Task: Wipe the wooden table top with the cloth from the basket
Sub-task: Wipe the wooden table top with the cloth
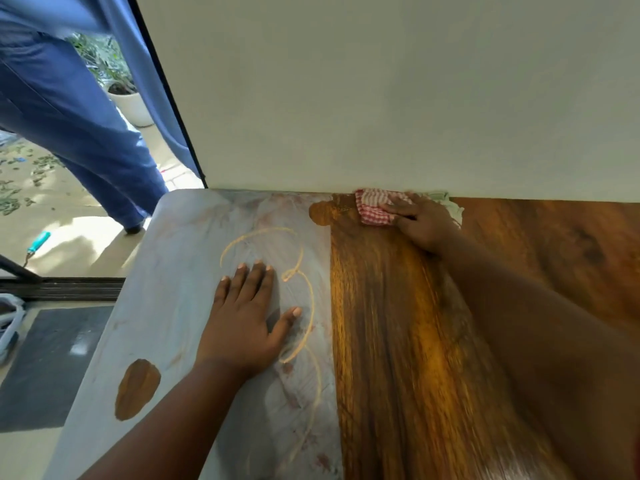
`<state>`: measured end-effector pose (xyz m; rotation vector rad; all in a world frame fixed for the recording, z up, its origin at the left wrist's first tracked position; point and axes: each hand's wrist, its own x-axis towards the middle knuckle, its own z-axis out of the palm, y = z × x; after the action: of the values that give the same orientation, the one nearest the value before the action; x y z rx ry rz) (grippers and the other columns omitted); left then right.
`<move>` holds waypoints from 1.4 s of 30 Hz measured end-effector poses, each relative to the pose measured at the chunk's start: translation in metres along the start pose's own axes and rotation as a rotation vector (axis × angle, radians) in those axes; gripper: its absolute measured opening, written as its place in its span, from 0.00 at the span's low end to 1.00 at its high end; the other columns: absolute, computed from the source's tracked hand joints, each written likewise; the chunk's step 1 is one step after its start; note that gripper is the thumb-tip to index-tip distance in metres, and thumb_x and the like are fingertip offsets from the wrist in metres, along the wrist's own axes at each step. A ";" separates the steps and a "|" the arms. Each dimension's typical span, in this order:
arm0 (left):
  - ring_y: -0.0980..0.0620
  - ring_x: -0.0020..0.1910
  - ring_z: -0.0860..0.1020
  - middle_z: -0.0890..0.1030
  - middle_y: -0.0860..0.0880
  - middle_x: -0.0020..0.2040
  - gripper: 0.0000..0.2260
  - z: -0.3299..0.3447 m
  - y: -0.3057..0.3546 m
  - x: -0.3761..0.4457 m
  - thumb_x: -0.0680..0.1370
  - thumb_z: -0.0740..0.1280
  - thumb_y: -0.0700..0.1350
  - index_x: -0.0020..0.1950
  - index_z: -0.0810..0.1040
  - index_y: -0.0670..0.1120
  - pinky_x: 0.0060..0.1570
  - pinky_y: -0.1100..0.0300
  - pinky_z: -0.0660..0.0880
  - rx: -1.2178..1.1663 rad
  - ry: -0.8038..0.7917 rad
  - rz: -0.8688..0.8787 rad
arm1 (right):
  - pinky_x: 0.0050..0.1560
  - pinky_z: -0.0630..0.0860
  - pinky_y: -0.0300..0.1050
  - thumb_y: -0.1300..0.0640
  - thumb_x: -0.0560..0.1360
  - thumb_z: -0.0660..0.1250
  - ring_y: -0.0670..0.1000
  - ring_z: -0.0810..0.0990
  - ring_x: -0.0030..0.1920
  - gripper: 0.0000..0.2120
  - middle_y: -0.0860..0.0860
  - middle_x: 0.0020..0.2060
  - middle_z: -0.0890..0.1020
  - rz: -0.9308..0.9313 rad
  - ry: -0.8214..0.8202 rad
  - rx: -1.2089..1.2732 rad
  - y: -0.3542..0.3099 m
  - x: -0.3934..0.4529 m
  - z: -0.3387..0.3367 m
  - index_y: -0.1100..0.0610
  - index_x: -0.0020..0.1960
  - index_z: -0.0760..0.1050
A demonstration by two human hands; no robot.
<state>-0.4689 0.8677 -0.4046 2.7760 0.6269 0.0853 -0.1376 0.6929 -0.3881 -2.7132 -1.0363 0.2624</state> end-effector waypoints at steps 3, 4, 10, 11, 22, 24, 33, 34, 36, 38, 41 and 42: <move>0.50 0.77 0.41 0.46 0.49 0.79 0.40 -0.001 0.001 -0.001 0.73 0.39 0.71 0.78 0.47 0.48 0.74 0.52 0.38 -0.005 -0.002 -0.002 | 0.71 0.48 0.57 0.39 0.79 0.51 0.55 0.54 0.75 0.21 0.45 0.75 0.60 0.055 0.024 -0.082 -0.035 -0.001 0.013 0.35 0.72 0.62; 0.50 0.77 0.41 0.46 0.49 0.79 0.39 -0.001 0.002 -0.001 0.73 0.39 0.71 0.78 0.47 0.48 0.74 0.52 0.38 -0.005 -0.002 -0.003 | 0.71 0.48 0.58 0.39 0.80 0.51 0.55 0.54 0.75 0.21 0.45 0.75 0.60 0.053 0.014 -0.084 -0.048 -0.001 0.016 0.35 0.72 0.61; 0.53 0.76 0.37 0.43 0.51 0.79 0.38 0.001 0.001 -0.002 0.74 0.41 0.71 0.78 0.45 0.50 0.73 0.54 0.35 -0.017 0.000 -0.018 | 0.70 0.46 0.60 0.41 0.80 0.50 0.56 0.53 0.75 0.21 0.44 0.75 0.60 -0.140 -0.083 -0.076 -0.148 0.021 0.038 0.37 0.73 0.60; 0.53 0.76 0.36 0.43 0.51 0.79 0.38 0.002 0.001 -0.001 0.74 0.41 0.71 0.78 0.44 0.50 0.73 0.54 0.35 -0.006 -0.003 -0.019 | 0.70 0.46 0.60 0.42 0.80 0.50 0.56 0.52 0.75 0.21 0.44 0.75 0.60 -0.151 -0.085 -0.087 -0.159 0.025 0.041 0.37 0.73 0.60; 0.53 0.76 0.36 0.42 0.52 0.79 0.38 0.002 0.002 -0.001 0.74 0.39 0.72 0.78 0.43 0.51 0.74 0.53 0.35 0.007 -0.005 -0.025 | 0.69 0.48 0.58 0.43 0.81 0.47 0.56 0.53 0.75 0.22 0.43 0.76 0.57 -0.283 -0.039 -0.129 -0.186 0.035 0.055 0.36 0.74 0.54; 0.53 0.76 0.37 0.43 0.52 0.79 0.38 0.002 0.001 -0.001 0.74 0.39 0.72 0.78 0.44 0.51 0.74 0.53 0.36 0.003 0.000 -0.027 | 0.69 0.48 0.58 0.42 0.81 0.46 0.56 0.53 0.75 0.22 0.43 0.76 0.56 -0.296 -0.036 -0.150 -0.182 0.036 0.058 0.36 0.75 0.52; 0.54 0.75 0.36 0.41 0.49 0.79 0.38 0.007 0.001 -0.001 0.76 0.46 0.69 0.77 0.39 0.48 0.73 0.56 0.37 -0.047 0.080 -0.023 | 0.70 0.45 0.55 0.40 0.81 0.45 0.54 0.52 0.75 0.22 0.42 0.76 0.57 -0.344 -0.038 -0.128 -0.179 0.024 0.059 0.36 0.75 0.53; 0.53 0.75 0.36 0.41 0.49 0.79 0.39 0.008 0.000 -0.001 0.76 0.46 0.69 0.77 0.39 0.47 0.73 0.55 0.38 -0.050 0.094 -0.019 | 0.70 0.45 0.56 0.40 0.81 0.45 0.54 0.51 0.75 0.22 0.42 0.76 0.57 -0.346 -0.039 -0.132 -0.179 0.019 0.059 0.36 0.75 0.53; 0.52 0.76 0.37 0.41 0.48 0.79 0.40 0.009 -0.001 -0.001 0.75 0.46 0.69 0.77 0.39 0.46 0.73 0.55 0.39 -0.064 0.130 -0.010 | 0.69 0.46 0.57 0.40 0.81 0.45 0.54 0.51 0.75 0.22 0.42 0.76 0.56 -0.352 -0.046 -0.154 -0.180 0.007 0.059 0.36 0.75 0.53; 0.51 0.76 0.38 0.42 0.46 0.79 0.40 0.009 -0.001 -0.001 0.75 0.45 0.69 0.77 0.39 0.44 0.73 0.55 0.39 -0.070 0.159 -0.006 | 0.69 0.47 0.58 0.40 0.81 0.44 0.55 0.51 0.75 0.22 0.42 0.76 0.55 -0.351 -0.062 -0.174 -0.182 -0.008 0.060 0.35 0.75 0.52; 0.49 0.76 0.38 0.41 0.44 0.79 0.39 0.005 0.002 -0.004 0.76 0.44 0.68 0.77 0.38 0.43 0.74 0.54 0.39 -0.073 0.155 -0.014 | 0.68 0.49 0.58 0.40 0.81 0.45 0.55 0.52 0.75 0.22 0.43 0.76 0.55 -0.335 -0.072 -0.207 -0.187 -0.042 0.060 0.36 0.75 0.51; 0.49 0.77 0.39 0.41 0.44 0.78 0.39 0.003 0.002 -0.006 0.76 0.45 0.67 0.77 0.39 0.42 0.74 0.54 0.39 -0.069 0.144 -0.011 | 0.68 0.50 0.58 0.41 0.81 0.46 0.56 0.52 0.75 0.23 0.43 0.77 0.55 -0.348 -0.070 -0.237 -0.188 -0.057 0.061 0.37 0.76 0.51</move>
<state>-0.4736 0.8626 -0.4064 2.7163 0.6617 0.3009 -0.3129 0.7997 -0.3905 -2.6716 -1.6267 0.1830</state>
